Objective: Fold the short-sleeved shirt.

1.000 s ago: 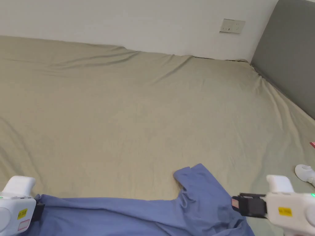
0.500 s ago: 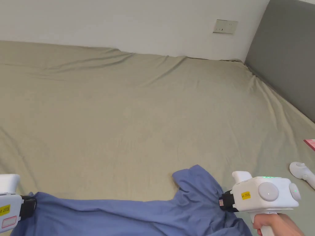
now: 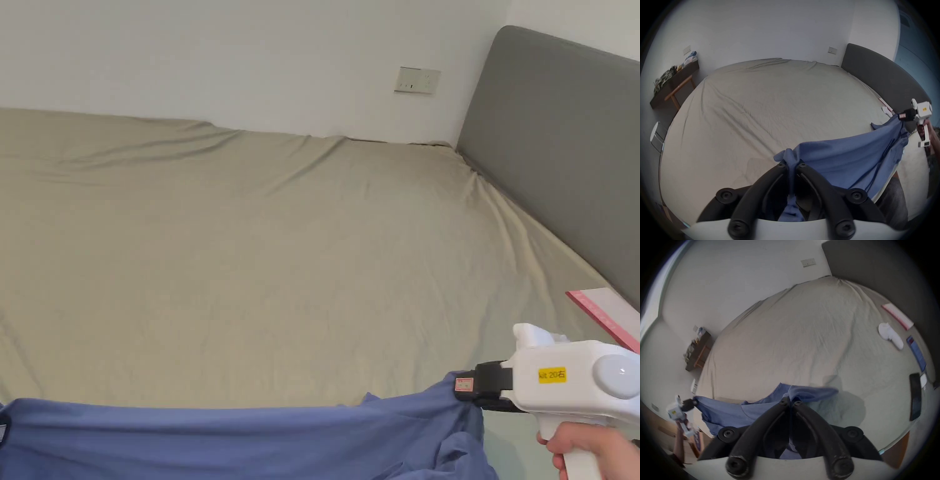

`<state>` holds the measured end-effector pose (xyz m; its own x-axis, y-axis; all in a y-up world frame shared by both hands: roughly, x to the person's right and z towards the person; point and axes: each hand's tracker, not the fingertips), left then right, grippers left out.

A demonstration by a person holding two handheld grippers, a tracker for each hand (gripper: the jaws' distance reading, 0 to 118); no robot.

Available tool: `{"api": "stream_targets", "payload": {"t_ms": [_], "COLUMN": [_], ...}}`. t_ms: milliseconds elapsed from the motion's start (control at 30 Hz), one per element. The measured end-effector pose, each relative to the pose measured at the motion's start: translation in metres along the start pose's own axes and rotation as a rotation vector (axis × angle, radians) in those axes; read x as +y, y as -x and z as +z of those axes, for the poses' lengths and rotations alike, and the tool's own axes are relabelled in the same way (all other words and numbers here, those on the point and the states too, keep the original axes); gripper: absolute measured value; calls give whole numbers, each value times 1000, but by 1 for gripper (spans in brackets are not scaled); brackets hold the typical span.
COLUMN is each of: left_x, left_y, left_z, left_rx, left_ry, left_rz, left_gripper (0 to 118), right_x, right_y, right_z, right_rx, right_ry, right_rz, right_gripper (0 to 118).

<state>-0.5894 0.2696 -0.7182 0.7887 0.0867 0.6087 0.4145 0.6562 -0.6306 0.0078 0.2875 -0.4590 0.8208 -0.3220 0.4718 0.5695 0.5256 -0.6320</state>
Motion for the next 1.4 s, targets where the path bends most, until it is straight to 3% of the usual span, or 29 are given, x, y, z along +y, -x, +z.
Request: {"api": "stream_targets", "payload": {"t_ms": [100, 267, 367, 500, 667, 833, 1000, 1133, 1167, 1200, 1267, 1300, 1400], "left_x": [5, 3, -16, -67, -128, -161, -166, -161, -164, -164, -162, -161, -156], "left_y": [-3, -24, -29, -15, 11, 27, 20, 9, 16, 16, 20, 25, 45], "left_z": [0, 25, 44, 49, 41, 24, 4, 3, 1, 4, 12, 18, 30], "left_rx": [14, -83, -116, -178, -198, -189, -171, -155, -154, -155, -200, -261, -315], "left_ry": [-4, -38, -14, 85, 199, 279, 281, 270, 269, 267, 250, 219, 89], "left_rz": [-44, -69, -76, -76, 67, 127, 150, 121, 118, 115, 132, 175, 274], "left_gripper": [6, 6, 6, 6, 6, 6, 6, 7, 14, 29, 86, 102, 104], "right_x": [2, -15, -39, -87, -147, -175, -186, -185, -186, -188, -189, -189, -182], "right_y": [22, 61, 57, 19, -26, -66, -61, -45, -41, -33, -23, -20, -12], "right_z": [-6, 6, 24, 45, 38, 19, 11, 7, 8, 11, 23, 33, 65], "right_rx": [-36, 64, 60, 73, 26, 24, 0, -62, -71, -99, -143, -166, -119], "right_ry": [26, 44, 67, 122, 218, 252, 248, 223, 216, 209, 188, 165, 19], "right_rz": [80, 222, 284, 207, 100, 17, -14, 86, 125, 168, 227, 239, 234], "right_gripper": [0, 0, 0, 0, 0, 0, 0, 3, 9, 20, 66, 78, 80]}}
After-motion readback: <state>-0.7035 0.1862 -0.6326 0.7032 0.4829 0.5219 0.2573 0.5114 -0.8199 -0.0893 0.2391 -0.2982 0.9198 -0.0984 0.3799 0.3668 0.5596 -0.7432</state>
